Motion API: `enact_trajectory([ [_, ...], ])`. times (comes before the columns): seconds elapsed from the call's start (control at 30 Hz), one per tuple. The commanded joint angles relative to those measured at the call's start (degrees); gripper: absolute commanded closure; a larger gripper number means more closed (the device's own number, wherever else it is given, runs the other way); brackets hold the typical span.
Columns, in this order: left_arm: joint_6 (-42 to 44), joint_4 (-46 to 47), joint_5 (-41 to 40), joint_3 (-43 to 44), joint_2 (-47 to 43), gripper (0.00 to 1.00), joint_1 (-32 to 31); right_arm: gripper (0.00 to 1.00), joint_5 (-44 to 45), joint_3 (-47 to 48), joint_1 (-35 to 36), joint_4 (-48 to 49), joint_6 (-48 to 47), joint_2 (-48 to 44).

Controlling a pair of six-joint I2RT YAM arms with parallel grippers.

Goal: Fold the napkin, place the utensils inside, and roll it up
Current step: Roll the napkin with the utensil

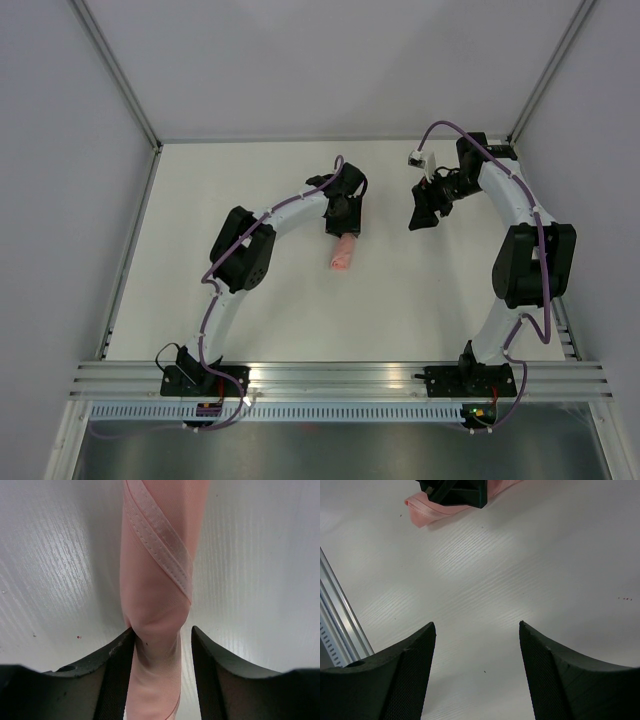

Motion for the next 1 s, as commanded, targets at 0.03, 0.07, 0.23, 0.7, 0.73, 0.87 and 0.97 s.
enact_trajectory([
  [0.03,0.3,-5.1,-0.3,-2.9,1.0,0.44,0.0,0.27,-2.4,-0.3,-0.2,-0.7,-1.5,-0.6],
  [0.07,0.3,-5.0,-0.4,-2.9,0.9,0.43,0.0,0.27,-2.4,-0.4,-0.2,-0.8,-1.7,-0.7],
  [0.23,0.5,-4.8,-0.8,-3.3,-0.5,0.41,0.0,0.27,-2.5,-0.8,-0.2,-0.9,-2.0,-0.6],
  [0.7,0.8,-2.7,-2.1,-3.9,-4.5,0.39,-0.2,0.27,-2.3,-1.9,-0.2,-0.7,-2.4,-0.3],
  [0.73,0.8,-2.6,-2.2,-4.0,-4.7,0.39,-0.2,0.27,-2.4,-2.1,-0.2,-0.7,-2.4,-0.3],
  [0.87,1.2,-1.5,-1.9,-4.0,-5.8,0.4,-0.3,0.27,-2.0,-2.3,-0.2,-0.7,-2.6,-0.4],
  [0.97,1.3,-1.5,-2.2,-3.5,-6.5,0.4,-0.3,0.27,-2.0,-2.4,-0.2,-0.7,-2.6,-0.6],
])
